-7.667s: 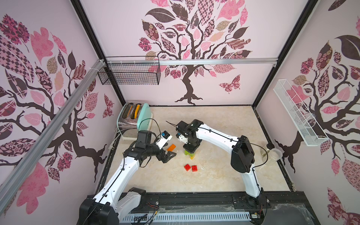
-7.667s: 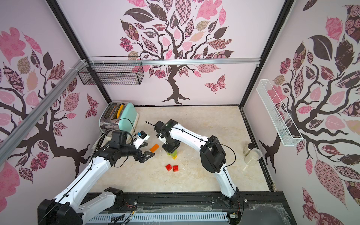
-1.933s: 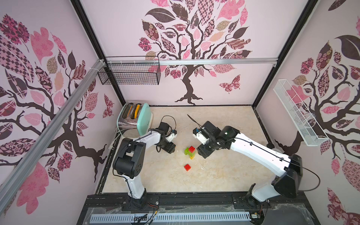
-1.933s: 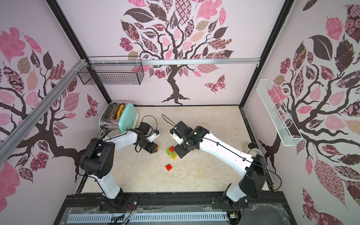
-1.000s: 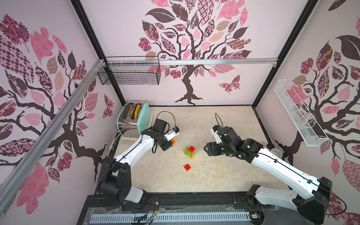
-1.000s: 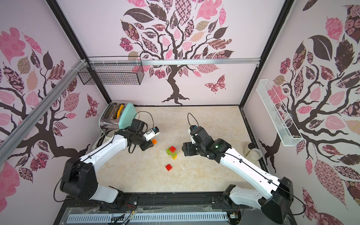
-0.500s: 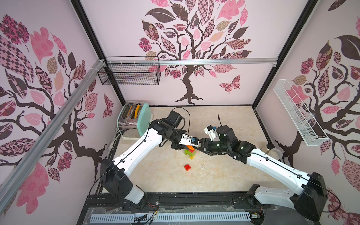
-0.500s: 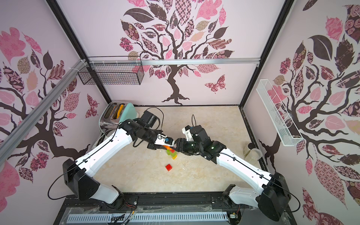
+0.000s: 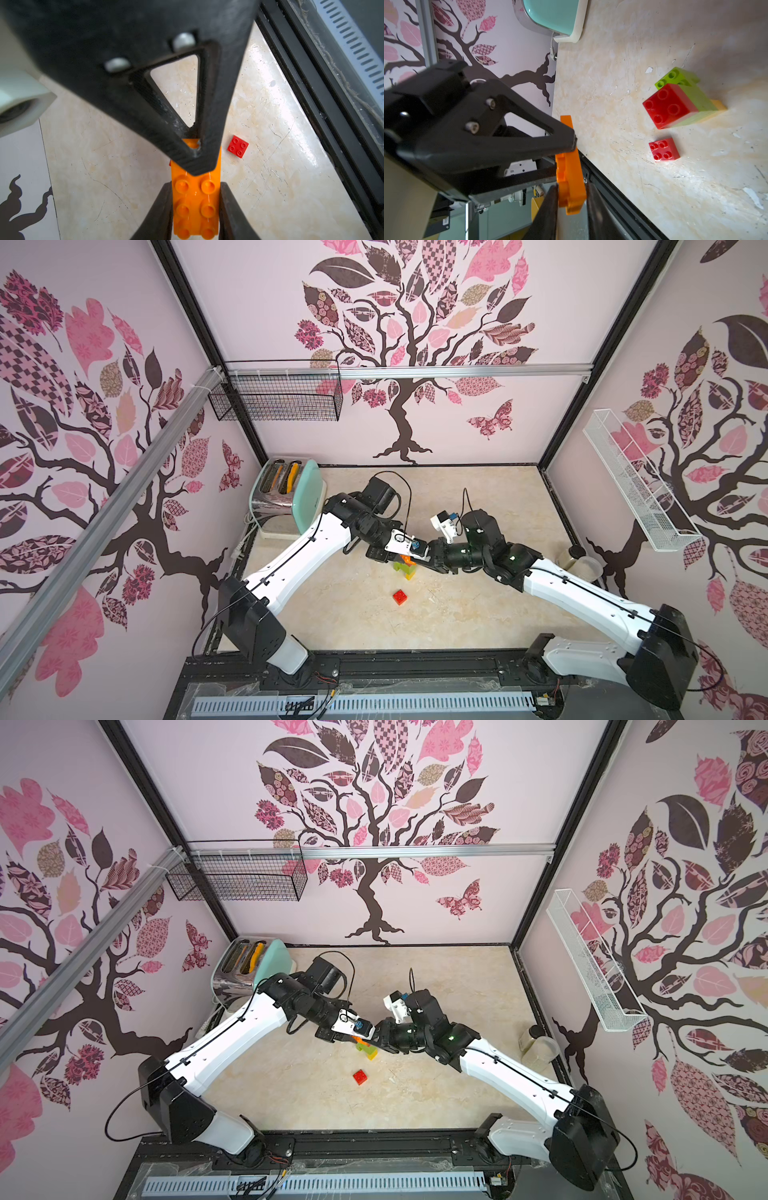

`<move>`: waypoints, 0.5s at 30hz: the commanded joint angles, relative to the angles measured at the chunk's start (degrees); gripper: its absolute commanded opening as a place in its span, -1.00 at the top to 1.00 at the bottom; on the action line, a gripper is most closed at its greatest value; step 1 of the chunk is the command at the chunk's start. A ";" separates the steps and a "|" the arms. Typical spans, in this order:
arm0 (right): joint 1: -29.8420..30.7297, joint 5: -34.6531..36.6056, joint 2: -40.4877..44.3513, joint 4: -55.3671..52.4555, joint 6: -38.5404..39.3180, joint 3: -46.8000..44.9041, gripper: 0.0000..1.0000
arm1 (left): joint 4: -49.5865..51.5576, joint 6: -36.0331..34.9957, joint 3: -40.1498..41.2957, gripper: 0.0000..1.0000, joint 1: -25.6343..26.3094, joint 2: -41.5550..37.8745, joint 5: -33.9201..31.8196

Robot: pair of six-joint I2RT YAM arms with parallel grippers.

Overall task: Assemble a giraffe with lego
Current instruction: Pick up the lego brick from the center of the board.

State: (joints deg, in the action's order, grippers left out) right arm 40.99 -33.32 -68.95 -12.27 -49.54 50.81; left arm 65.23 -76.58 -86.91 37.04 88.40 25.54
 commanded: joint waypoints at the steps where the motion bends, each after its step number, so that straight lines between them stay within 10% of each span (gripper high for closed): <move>1: -0.13 -1.52 -0.37 1.95 0.06 0.36 0.73 | -0.55 0.14 -2.20 0.36 0.36 0.63 1.25; 5: -0.13 -2.58 -0.58 6.17 -0.68 -1.08 1.00 | -0.88 0.51 -2.09 0.18 0.41 0.37 2.57; 11: -2.18 -2.30 2.06 20.78 -6.43 -10.39 1.00 | -5.43 6.92 -0.48 -0.92 -1.97 -2.21 0.49; 15: -2.79 3.17 2.97 37.98 -15.11 -19.84 1.00 | -12.40 23.22 2.87 -0.96 -8.12 -5.37 5.35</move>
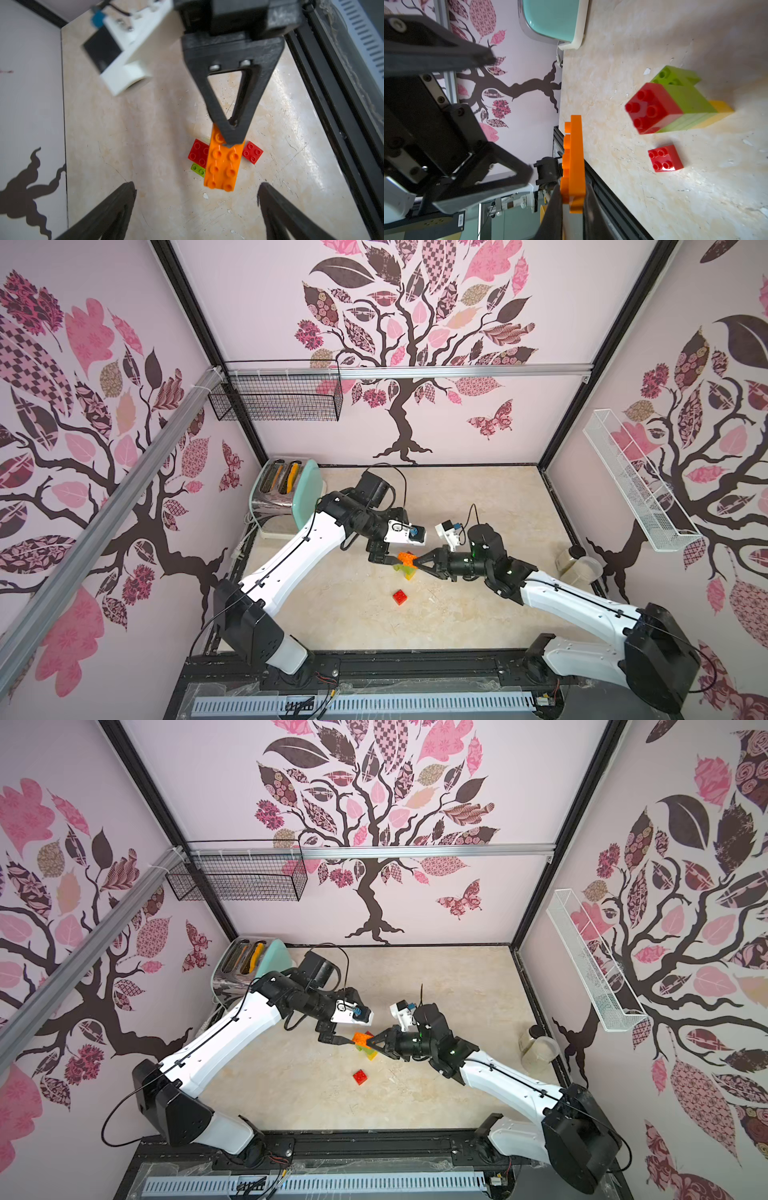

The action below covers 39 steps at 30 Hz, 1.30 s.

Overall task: Assemble a giraffe with lego
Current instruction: Pick up the lego brick from the center of the board, then assemble the lego brick with the lego brick.

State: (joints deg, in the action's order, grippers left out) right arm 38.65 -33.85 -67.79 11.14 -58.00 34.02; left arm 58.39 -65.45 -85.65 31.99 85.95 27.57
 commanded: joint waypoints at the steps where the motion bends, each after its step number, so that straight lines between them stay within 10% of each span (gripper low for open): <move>1: -0.44 4.85 0.99 18.81 -8.18 -4.69 1.00 | -8.45 18.61 3.10 -0.96 -4.27 -3.91 3.49; 6: -0.42 9.15 -2.57 35.48 -13.35 -10.57 1.00 | -22.74 50.16 13.51 -0.96 -5.10 -8.08 -0.24; 11: -0.32 11.24 -3.87 38.44 -14.13 -12.12 1.00 | -30.75 64.69 21.68 -0.96 -6.14 -9.10 5.86; 27: 6.24 20.57 -20.85 63.30 -21.82 -18.47 1.00 | -31.35 79.79 21.64 -0.52 -6.50 -0.07 8.14; 39: 7.32 23.56 -16.31 55.71 -21.08 -20.08 1.00 | -31.30 80.71 22.47 -0.19 -4.98 2.21 8.37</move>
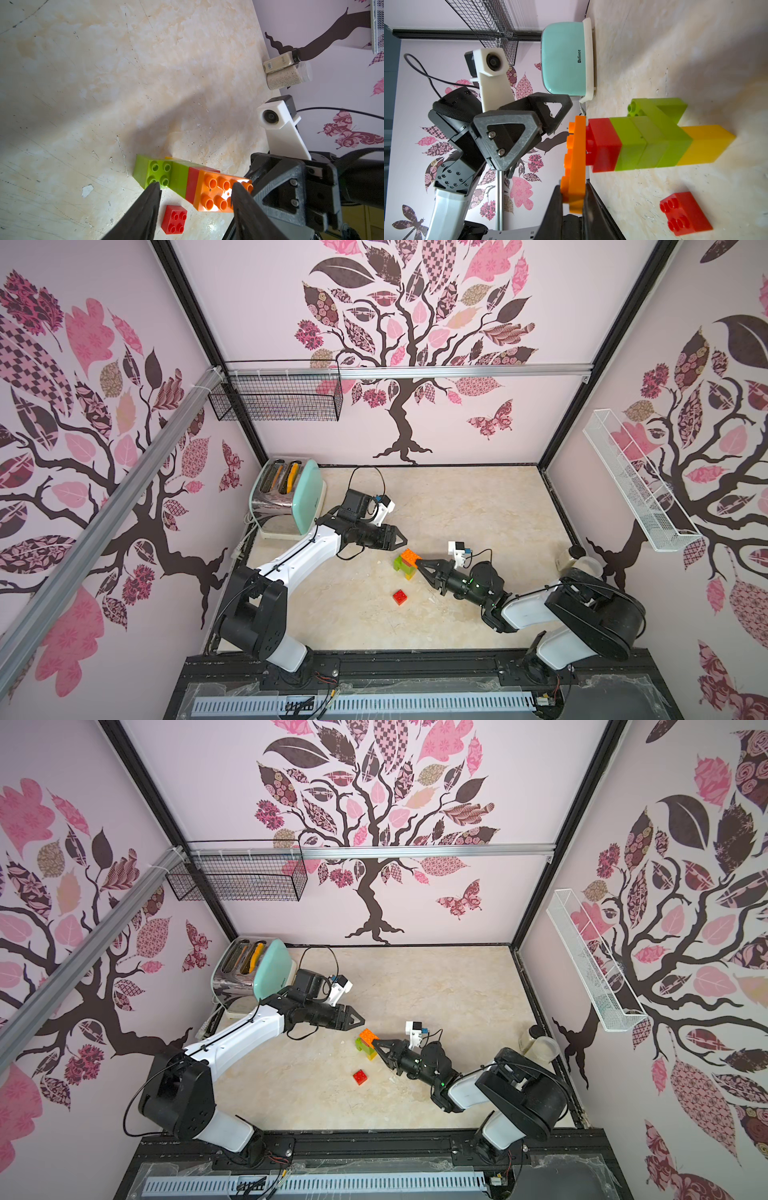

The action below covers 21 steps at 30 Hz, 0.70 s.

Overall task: Assemble a giraffe with lego
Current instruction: Assemble the lego brick with the lego brick.

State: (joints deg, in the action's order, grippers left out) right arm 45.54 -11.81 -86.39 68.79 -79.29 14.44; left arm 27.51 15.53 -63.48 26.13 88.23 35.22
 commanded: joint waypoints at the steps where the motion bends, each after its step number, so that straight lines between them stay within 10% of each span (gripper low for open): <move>1: 0.43 2.14 2.49 -2.00 0.23 -0.92 1.00 | -0.44 -0.47 0.38 -0.19 1.16 0.00 0.67; 21: -1.28 -1.56 0.80 -5.93 -3.42 -0.32 1.00 | -0.44 -2.43 1.78 0.00 4.14 3.41 -2.52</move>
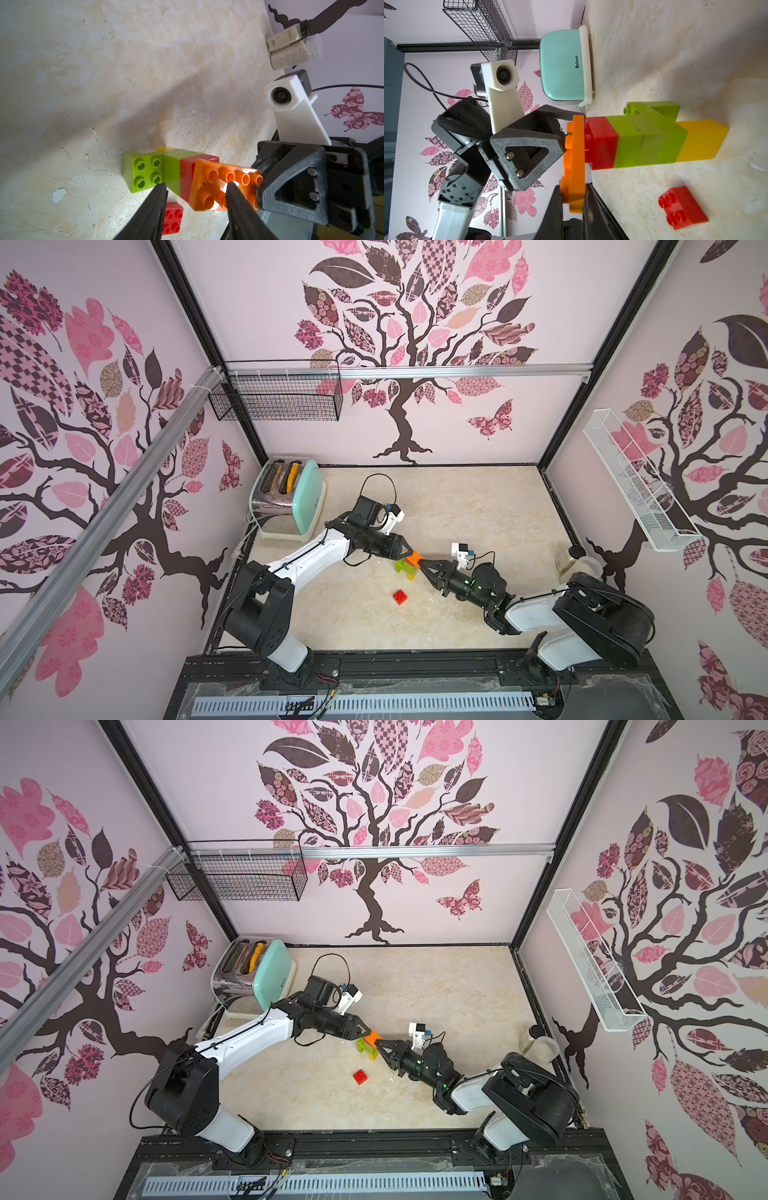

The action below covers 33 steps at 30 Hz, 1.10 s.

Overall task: Assemble a giraffe with lego
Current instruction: Assemble the lego brick with the lego brick.

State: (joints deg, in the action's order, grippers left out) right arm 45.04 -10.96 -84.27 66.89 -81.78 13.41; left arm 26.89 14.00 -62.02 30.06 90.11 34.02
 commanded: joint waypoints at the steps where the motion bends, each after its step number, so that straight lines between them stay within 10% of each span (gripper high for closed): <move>1: -1.50 -3.89 -1.05 -4.67 -0.97 1.12 1.00 | 0.33 -0.96 0.03 0.00 0.15 1.85 -1.40; 16: -6.79 -12.15 13.73 -34.02 7.18 6.86 0.98 | 0.46 -2.73 2.36 0.17 1.08 2.12 -3.95; 33: -8.50 -13.48 13.24 -45.32 10.41 10.14 0.25 | -0.26 -3.63 4.35 0.25 2.40 1.14 -4.97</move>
State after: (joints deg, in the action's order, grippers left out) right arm 37.08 -24.91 -71.92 29.15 -73.80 21.85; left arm 21.87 11.94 -60.10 31.94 90.45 33.08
